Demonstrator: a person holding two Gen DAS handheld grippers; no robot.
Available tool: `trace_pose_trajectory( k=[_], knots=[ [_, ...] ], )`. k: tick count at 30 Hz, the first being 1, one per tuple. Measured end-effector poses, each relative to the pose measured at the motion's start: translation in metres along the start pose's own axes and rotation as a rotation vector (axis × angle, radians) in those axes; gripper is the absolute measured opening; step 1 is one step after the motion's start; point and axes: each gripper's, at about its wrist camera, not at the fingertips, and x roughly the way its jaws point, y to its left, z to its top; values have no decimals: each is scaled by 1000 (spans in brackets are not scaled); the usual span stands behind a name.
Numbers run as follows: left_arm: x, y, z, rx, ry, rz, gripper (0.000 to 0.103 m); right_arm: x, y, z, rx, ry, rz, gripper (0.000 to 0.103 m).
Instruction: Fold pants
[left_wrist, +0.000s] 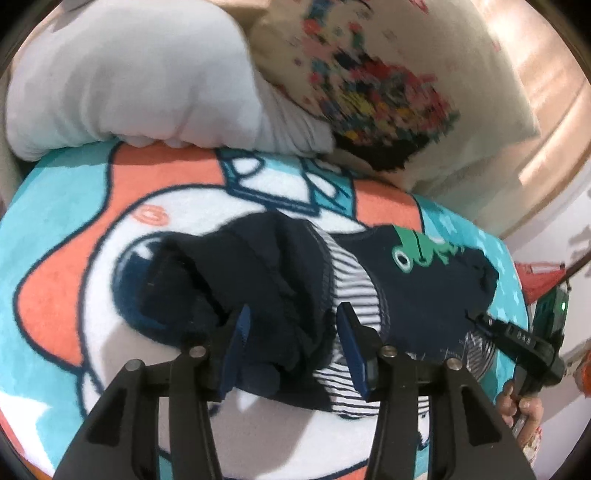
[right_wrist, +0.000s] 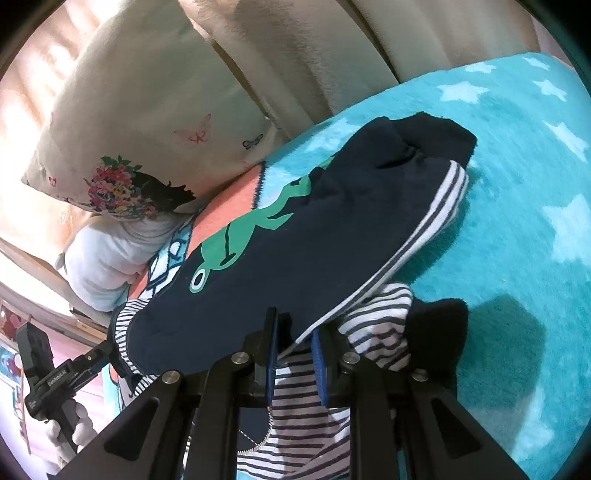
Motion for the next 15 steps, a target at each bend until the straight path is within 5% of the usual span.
trace_pose_trajectory(
  k=[2, 3, 7, 15],
  knots=[
    [5, -13, 0, 46, 7, 36, 27, 2, 2, 0, -6, -1, -13, 18],
    [8, -18, 0, 72, 20, 70, 1, 3, 2, 0, -6, -2, -19, 18],
    [4, -25, 2, 81, 13, 74, 1, 4, 2, 3, -25, -14, -26, 8],
    [-30, -15, 34, 32, -55, 13, 1, -23, 29, 27, -113, -68, 17, 7]
  ],
)
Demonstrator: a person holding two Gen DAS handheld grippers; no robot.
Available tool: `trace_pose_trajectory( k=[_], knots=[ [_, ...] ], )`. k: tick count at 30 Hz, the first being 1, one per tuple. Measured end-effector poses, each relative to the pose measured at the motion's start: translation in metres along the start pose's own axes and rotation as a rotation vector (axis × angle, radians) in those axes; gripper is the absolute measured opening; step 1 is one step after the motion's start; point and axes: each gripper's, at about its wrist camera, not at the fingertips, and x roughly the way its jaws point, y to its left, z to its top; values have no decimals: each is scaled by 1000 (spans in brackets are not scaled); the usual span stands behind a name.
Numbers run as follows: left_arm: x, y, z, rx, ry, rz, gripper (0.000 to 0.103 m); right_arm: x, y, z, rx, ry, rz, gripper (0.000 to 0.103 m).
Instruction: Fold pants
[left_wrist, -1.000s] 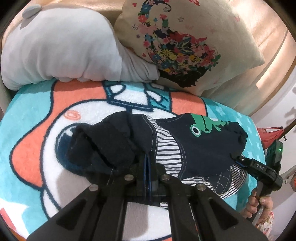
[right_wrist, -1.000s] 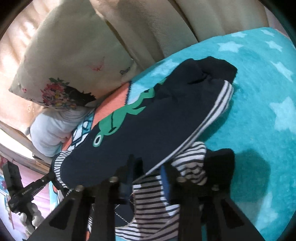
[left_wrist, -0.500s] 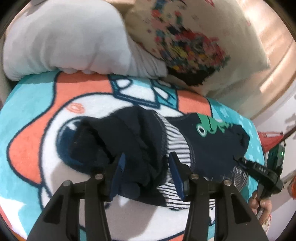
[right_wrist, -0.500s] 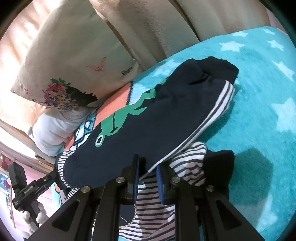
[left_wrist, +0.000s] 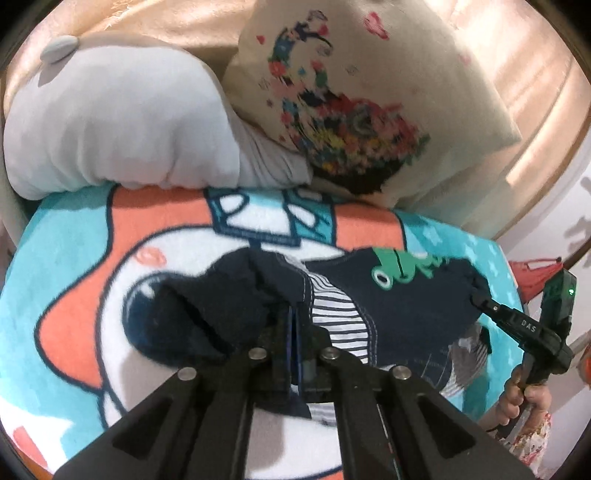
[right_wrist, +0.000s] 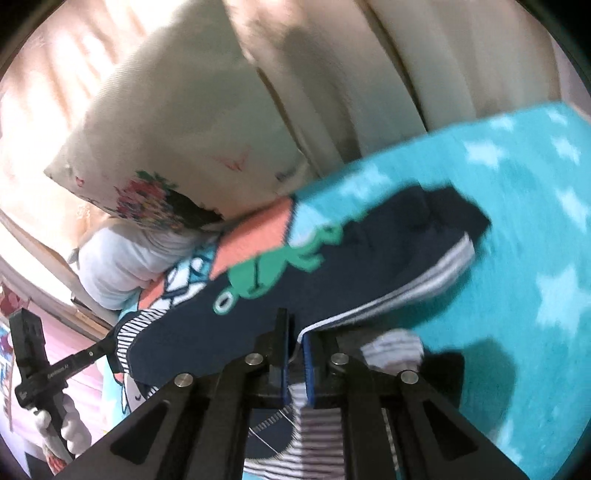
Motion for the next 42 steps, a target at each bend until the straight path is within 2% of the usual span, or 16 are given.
trace_pose_trajectory(
  k=[7, 9, 12, 15, 18, 20, 21, 22, 24, 28, 32, 36, 39, 40, 42],
  knots=[
    [27, 11, 58, -37, -18, 85, 2, 32, 41, 54, -117, 7, -36, 7],
    [37, 13, 69, -45, -32, 119, 2, 49, 47, 68, -134, 10, -61, 7],
    [53, 24, 81, -81, -29, 132, 2, 79, 50, 86, -152, 18, -126, 7],
    [64, 40, 84, -115, -26, 125, 2, 112, 42, 98, -132, 53, -186, 7],
    [59, 54, 79, -150, -17, 70, 3, 127, 27, 105, -80, 81, -174, 7],
    [48, 58, 73, -153, -26, 40, 8, 131, 19, 110, -52, 90, -154, 14],
    [39, 59, 70, -147, -39, 33, 18, 132, 16, 113, -44, 98, -141, 24],
    [31, 60, 67, -141, -54, 37, 30, 130, 13, 115, -36, 103, -122, 35],
    [13, 61, 59, -126, -96, 60, 42, 121, 9, 118, -25, 91, -97, 40],
    [-5, 68, 42, -106, -114, 116, 54, 90, 5, 113, -23, 87, -34, 46],
    [7, 73, 20, -90, -60, 139, 55, 44, 4, 90, -89, 58, -40, 55],
    [30, 73, 0, -86, 18, 148, 55, -5, -13, 54, -106, 40, -55, 61],
    [40, 69, -8, -85, 46, 142, 56, -36, -34, 24, -109, 3, -133, 65],
    [43, 66, -9, -85, 53, 142, 60, -45, -42, 14, -109, -9, -165, 67],
    [50, 59, -13, -79, 72, 132, 61, -53, -55, -3, -99, -1, -196, 67]
  ],
)
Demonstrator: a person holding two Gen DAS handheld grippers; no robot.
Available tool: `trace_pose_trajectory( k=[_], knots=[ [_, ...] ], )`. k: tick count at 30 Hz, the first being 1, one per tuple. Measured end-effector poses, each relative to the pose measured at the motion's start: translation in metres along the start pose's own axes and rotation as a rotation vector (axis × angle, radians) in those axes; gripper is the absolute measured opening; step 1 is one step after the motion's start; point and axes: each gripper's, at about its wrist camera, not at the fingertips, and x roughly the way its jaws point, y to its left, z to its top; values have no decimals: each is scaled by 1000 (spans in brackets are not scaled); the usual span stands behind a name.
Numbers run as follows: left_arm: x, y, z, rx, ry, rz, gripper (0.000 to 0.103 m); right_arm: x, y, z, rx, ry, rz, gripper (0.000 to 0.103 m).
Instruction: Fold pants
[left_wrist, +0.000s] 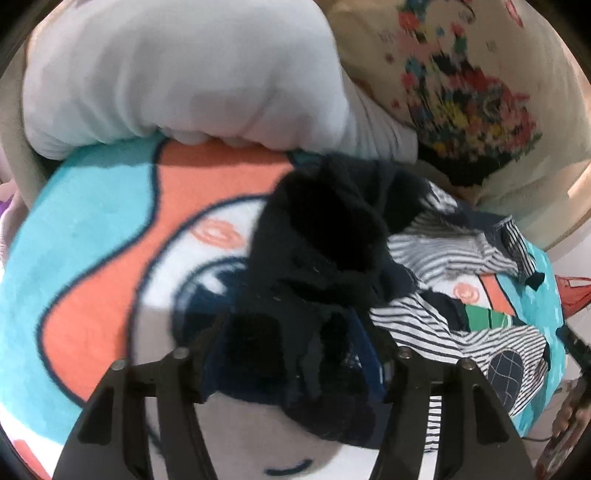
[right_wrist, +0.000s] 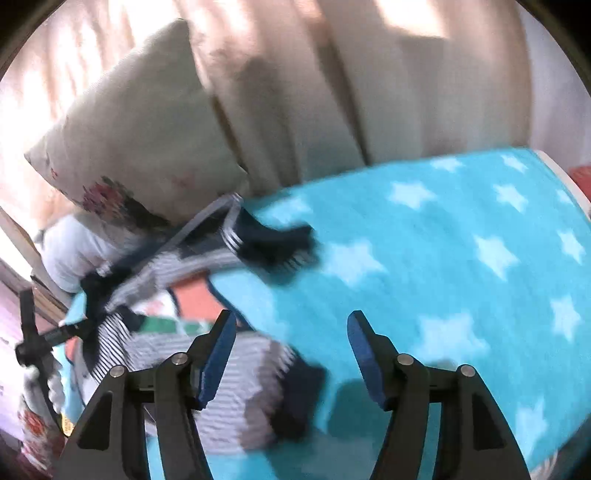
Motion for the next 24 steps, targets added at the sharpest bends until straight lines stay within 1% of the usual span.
trace_pose_trajectory(
  k=[1, 2, 3, 4, 5, 6, 7, 8, 9, 13, 15, 17, 20, 24],
  knots=[
    [3, -6, -3, 11, 12, -2, 61, 0, -4, -5, 4, 11, 3, 67],
    [3, -11, -5, 27, 2, 24, 59, 3, -6, -12, 11, 27, 17, 67],
    [1, -14, -7, 36, 0, 34, 39, 4, -5, -17, 17, 39, 27, 67],
    [0, -17, -9, 38, 14, 30, 27, 9, -6, -22, 27, 52, 36, 67],
    [-2, -18, -11, 32, 19, 32, 27, 15, -6, -26, 33, 63, 47, 67],
    [-7, -17, -12, 26, 14, 40, 26, 23, -1, -29, 34, 71, 56, 65],
    [-11, -17, -13, 24, 9, 44, 25, 27, 3, -32, 30, 74, 73, 42],
    [-18, -16, -14, 16, 5, 44, 25, 27, 6, -34, 24, 77, 79, 26],
    [-26, -13, -15, 4, -1, 37, 25, 31, 10, -35, 13, 99, 89, 18],
    [-68, -11, -25, 2, -50, 6, 24, 16, 10, -31, 2, 55, 109, 13],
    [-83, -12, -33, 14, -67, -7, 24, 3, 7, -26, -3, 27, 118, 13],
    [-96, -14, -43, 21, -75, -26, 24, -11, 4, -22, -16, 6, 102, 13],
    [-101, -19, -56, 17, -78, -47, 24, -23, -4, -21, -26, -12, 70, 13],
    [-95, -22, -72, 12, -51, -59, 25, -23, -21, -29, -17, 17, 33, 13]
  ],
)
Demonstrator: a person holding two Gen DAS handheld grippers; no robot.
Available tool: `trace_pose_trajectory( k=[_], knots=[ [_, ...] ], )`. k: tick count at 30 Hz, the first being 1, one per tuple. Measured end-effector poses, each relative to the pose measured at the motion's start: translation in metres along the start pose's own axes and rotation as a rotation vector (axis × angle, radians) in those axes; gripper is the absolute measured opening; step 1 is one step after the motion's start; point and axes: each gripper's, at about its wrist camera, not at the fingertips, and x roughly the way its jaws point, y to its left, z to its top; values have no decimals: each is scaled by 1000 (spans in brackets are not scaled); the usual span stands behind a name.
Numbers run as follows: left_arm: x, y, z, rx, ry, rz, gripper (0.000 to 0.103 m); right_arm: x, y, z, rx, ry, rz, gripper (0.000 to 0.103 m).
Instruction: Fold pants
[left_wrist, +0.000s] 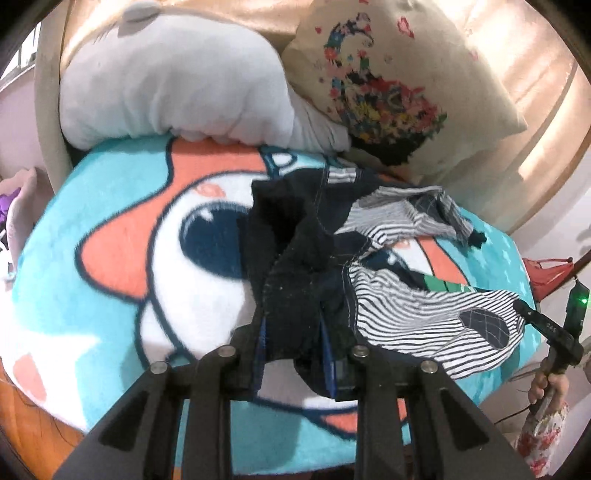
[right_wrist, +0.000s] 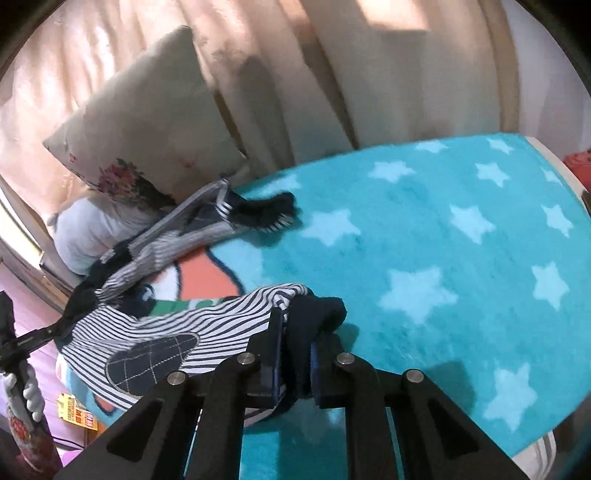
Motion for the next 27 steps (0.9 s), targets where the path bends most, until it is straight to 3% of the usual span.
trace_pose_trajectory(
  k=[3, 5, 8, 10, 14, 19, 27],
  knots=[
    [14, 4, -6, -9, 31, 24, 27, 7, -7, -15, -21, 37, -26, 14],
    [16, 6, -11, -11, 29, 58, 28, 9, -9, -20, -24, 35, -59, 22],
    [11, 7, -14, -7, -2, 110, 38, 1, -13, -24, -6, 14, -92, 45],
    [2, 8, -15, 1, -53, 185, 54, -10, -19, -24, 26, -30, -102, 57],
    [-11, 15, -15, 7, -114, 279, 56, -28, -28, -24, 73, -92, -137, 59],
    [-18, 9, -1, 60, -150, 223, 57, -34, -16, -15, 17, -103, -144, 59],
    [33, -10, 58, 151, -76, 106, 59, 10, 50, 40, -250, -63, -102, 61]
  ],
)
